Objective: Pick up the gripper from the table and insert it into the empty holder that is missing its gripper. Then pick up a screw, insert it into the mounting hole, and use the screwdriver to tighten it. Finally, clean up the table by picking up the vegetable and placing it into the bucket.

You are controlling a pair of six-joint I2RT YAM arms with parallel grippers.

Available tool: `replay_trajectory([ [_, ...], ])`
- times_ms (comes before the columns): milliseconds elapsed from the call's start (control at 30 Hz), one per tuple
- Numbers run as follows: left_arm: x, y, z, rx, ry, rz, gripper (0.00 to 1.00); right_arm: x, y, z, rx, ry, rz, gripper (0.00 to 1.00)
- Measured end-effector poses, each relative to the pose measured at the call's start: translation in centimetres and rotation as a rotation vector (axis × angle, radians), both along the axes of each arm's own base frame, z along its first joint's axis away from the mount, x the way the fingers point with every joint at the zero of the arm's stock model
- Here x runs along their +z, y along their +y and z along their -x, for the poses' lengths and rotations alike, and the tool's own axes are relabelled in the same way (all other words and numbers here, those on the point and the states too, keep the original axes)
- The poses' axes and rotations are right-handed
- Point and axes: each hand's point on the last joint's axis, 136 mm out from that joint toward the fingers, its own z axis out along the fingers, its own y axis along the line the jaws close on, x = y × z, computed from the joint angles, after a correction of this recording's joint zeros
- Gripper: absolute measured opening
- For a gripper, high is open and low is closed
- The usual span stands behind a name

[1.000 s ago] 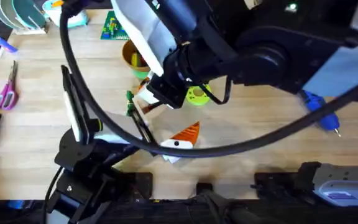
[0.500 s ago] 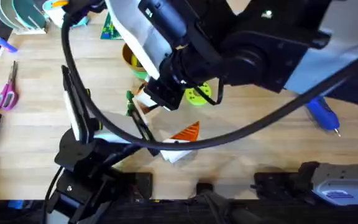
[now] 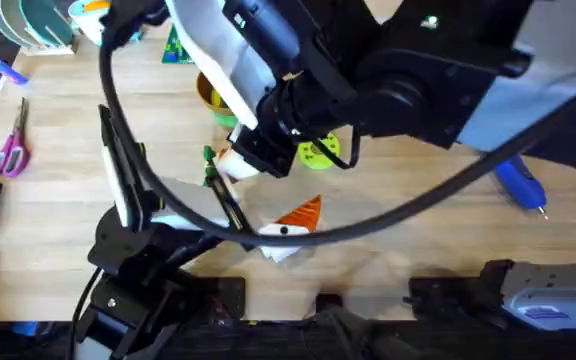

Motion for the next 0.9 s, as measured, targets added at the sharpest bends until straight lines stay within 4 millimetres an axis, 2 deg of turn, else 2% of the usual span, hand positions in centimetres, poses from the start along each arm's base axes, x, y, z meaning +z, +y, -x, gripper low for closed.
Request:
replay_trajectory([
  [133,0.0,0.0,0.0,0.002,0.001,0.000,0.992,0.1,-0.5,-0.7,-0.029,-0.015,0.009,0.794],
  [167,0.0,0.0,0.0,0.002,0.001,0.000,0.992,0.2,-0.8,-1.1,-0.039,-0.025,0.011,0.900],
  [200,0.0,0.0,0.0,0.000,0.000,0.000,0.992,0.4,-1.0,-1.2,-0.045,-0.026,0.007,0.933],
  [333,0.0,0.0,0.0,-0.001,-0.004,-0.003,0.992,1.7,-1.6,-0.3,-0.035,-0.023,-0.011,0.949],
  [433,0.0,0.0,0.0,0.000,-0.006,-0.004,0.992,3.4,-3.2,0.3,-0.044,-0.029,-0.028,0.950],
  [567,0.0,0.0,0.0,-0.001,-0.006,-0.004,0.992,5.5,-6.4,0.7,-0.085,-0.031,-0.036,0.955],
  [667,0.0,0.0,0.0,-0.001,-0.006,-0.004,0.992,6.3,-9.0,1.3,-0.120,-0.020,-0.020,0.957],
  [900,0.0,0.0,0.0,-0.001,-0.006,-0.004,0.992,9.0,-13.8,3.2,-0.173,-0.046,-0.043,0.958],
])
